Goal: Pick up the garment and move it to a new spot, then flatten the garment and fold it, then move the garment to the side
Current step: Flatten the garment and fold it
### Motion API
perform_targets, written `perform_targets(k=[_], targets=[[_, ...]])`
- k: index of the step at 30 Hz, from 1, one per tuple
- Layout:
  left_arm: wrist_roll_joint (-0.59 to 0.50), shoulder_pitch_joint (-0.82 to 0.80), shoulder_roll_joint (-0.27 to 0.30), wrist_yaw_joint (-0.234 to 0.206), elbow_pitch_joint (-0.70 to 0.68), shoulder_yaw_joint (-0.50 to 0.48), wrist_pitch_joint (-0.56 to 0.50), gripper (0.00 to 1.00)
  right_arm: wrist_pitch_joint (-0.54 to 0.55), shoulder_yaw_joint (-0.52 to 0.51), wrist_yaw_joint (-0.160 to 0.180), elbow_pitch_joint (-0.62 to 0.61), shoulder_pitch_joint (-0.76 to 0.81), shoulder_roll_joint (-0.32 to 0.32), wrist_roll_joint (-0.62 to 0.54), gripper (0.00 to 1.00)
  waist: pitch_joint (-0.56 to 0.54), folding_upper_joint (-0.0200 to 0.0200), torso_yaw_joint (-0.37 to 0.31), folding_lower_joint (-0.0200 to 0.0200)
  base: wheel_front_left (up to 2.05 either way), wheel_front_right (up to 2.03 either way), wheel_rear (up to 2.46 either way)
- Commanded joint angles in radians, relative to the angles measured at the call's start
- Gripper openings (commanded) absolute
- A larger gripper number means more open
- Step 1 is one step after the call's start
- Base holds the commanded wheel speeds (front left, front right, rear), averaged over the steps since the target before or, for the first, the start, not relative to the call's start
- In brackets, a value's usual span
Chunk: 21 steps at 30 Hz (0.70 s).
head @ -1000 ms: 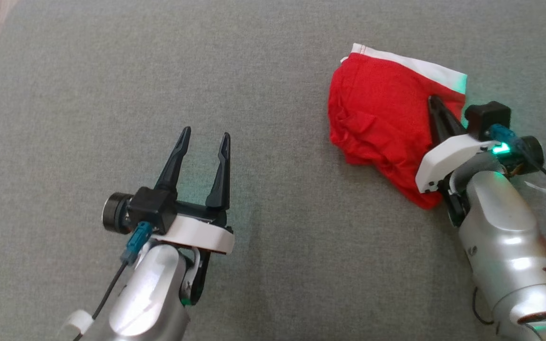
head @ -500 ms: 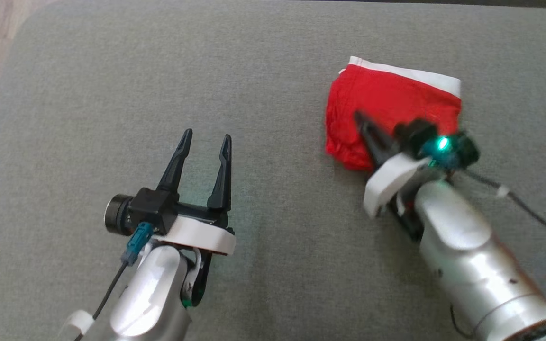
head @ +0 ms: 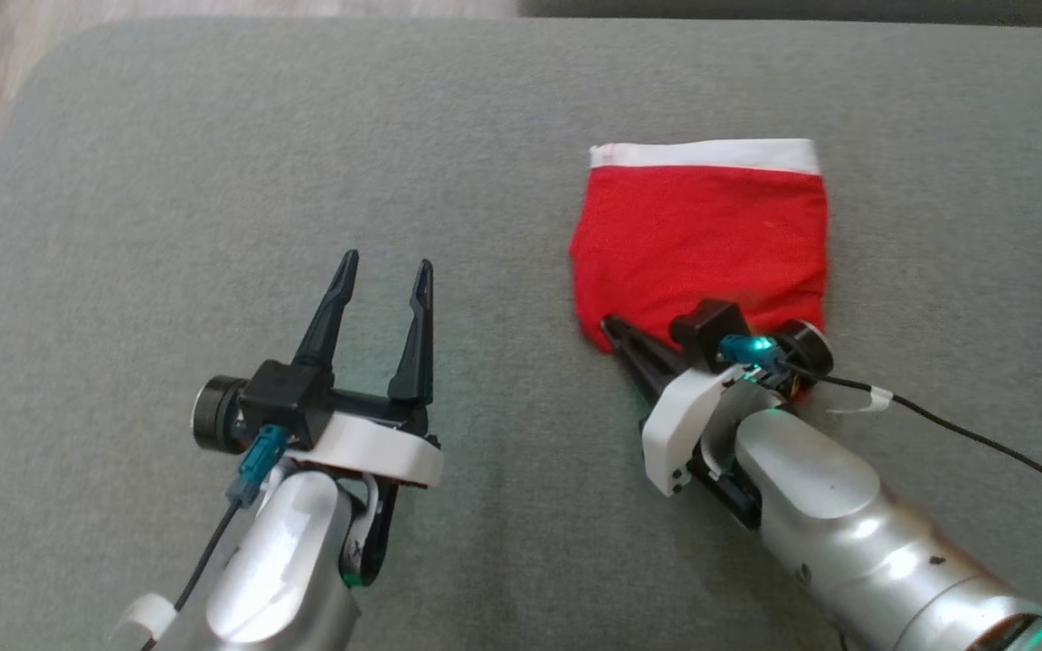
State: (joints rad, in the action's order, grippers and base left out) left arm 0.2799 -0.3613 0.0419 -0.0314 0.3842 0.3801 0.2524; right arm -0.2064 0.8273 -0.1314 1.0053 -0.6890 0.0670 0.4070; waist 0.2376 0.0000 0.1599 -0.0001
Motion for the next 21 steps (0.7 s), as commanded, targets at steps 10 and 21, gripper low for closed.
perform_targets(k=[10,21], targets=[[-0.02,0.018,0.008,0.005,-0.021,-0.073,0.009,1.0,-0.054,-0.028,0.001,-0.078,-0.013,0.035,0.106,0.0,-0.086,0.0,-0.101,0.0001,0.0,0.0,0.0],[-0.017,0.072,0.008,0.001,-0.034,-0.105,0.009,1.0,-0.055,-0.612,0.001,-0.393,0.262,0.048,-0.183,0.0,-0.147,0.0,-0.163,0.0001,0.0,0.0,0.0]])
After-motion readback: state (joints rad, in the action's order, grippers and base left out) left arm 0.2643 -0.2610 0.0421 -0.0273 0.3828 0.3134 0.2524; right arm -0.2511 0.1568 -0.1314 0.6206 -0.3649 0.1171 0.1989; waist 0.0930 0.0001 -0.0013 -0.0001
